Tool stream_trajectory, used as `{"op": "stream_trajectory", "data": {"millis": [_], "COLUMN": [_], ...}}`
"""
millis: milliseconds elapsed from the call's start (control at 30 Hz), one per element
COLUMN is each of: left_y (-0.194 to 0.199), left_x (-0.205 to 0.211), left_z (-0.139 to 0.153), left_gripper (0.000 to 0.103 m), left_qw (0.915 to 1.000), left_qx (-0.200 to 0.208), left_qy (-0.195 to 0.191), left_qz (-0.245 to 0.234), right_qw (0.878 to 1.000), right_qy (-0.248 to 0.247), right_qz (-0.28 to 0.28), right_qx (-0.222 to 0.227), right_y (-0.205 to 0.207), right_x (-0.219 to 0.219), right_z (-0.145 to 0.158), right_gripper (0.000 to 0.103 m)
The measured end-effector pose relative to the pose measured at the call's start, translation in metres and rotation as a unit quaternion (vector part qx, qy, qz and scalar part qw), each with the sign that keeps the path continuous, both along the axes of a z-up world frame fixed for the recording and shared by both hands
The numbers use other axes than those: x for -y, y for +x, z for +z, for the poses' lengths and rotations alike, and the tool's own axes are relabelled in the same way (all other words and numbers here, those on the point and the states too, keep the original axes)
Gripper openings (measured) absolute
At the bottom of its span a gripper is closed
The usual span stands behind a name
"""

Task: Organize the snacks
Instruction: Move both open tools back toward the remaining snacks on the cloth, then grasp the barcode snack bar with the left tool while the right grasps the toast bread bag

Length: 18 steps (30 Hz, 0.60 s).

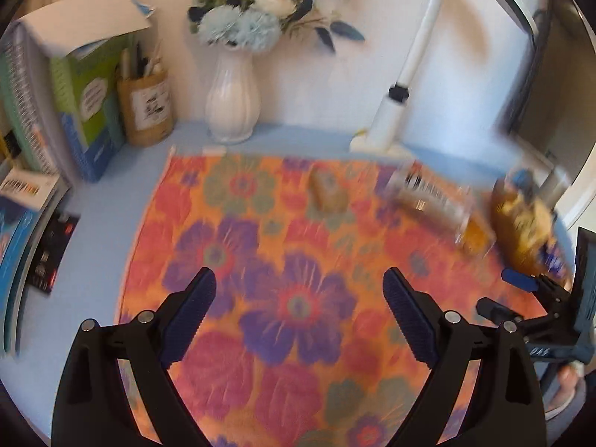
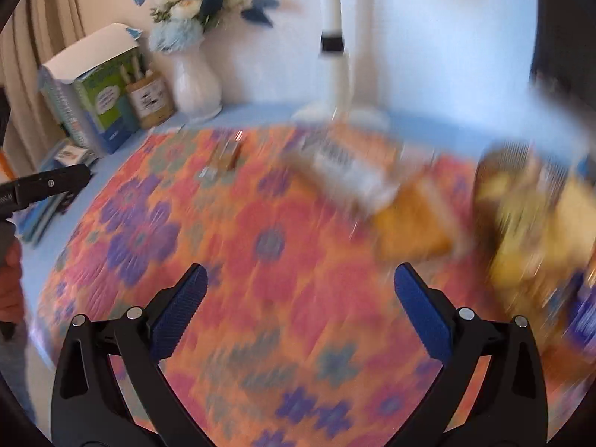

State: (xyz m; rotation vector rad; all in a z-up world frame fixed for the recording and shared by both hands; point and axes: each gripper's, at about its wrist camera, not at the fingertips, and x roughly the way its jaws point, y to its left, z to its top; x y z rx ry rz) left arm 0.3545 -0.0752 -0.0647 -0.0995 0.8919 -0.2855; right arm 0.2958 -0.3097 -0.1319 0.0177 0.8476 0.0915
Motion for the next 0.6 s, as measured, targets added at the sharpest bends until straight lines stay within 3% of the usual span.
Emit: {"op": "stream_trajectory", "data": {"millis": [133, 333, 467, 600], "left_y": [0.062, 0.137, 0.154, 0.151], "left_x": [0.028, 0.064, 0.076, 0.083], "left_z": [-0.006, -0.066, -0.091, -0.093], "left_gripper": [0.090, 0.088, 0.081, 0.081], "left_qw": [0.9999, 0.9994, 0.9981, 0.9977], "left_qx": [-0.002, -0.023, -0.037, -0.031], "left_qy": [-0.008, 0.023, 0.049, 0.056], "left_qz": [-0.010, 0.009, 0.004, -0.019], "right_qw": [0.999, 0.999, 0.996, 0.996], "right_qy": [-0.041, 0.008, 0.062, 0.052], "right_qz": [-0.028, -0.041, -0.040, -0.023], "right_qx": [-0.003, -0.022, -0.059, -0.064], "right_y": [0.060, 0.124, 0.150, 0.147], "right_x": [0.009, 0.040, 0.053, 0.046], "right_z": [0.002, -0.011, -0.034, -0.038], "right_gripper": [0.100, 0.100, 0.097, 0.092]}}
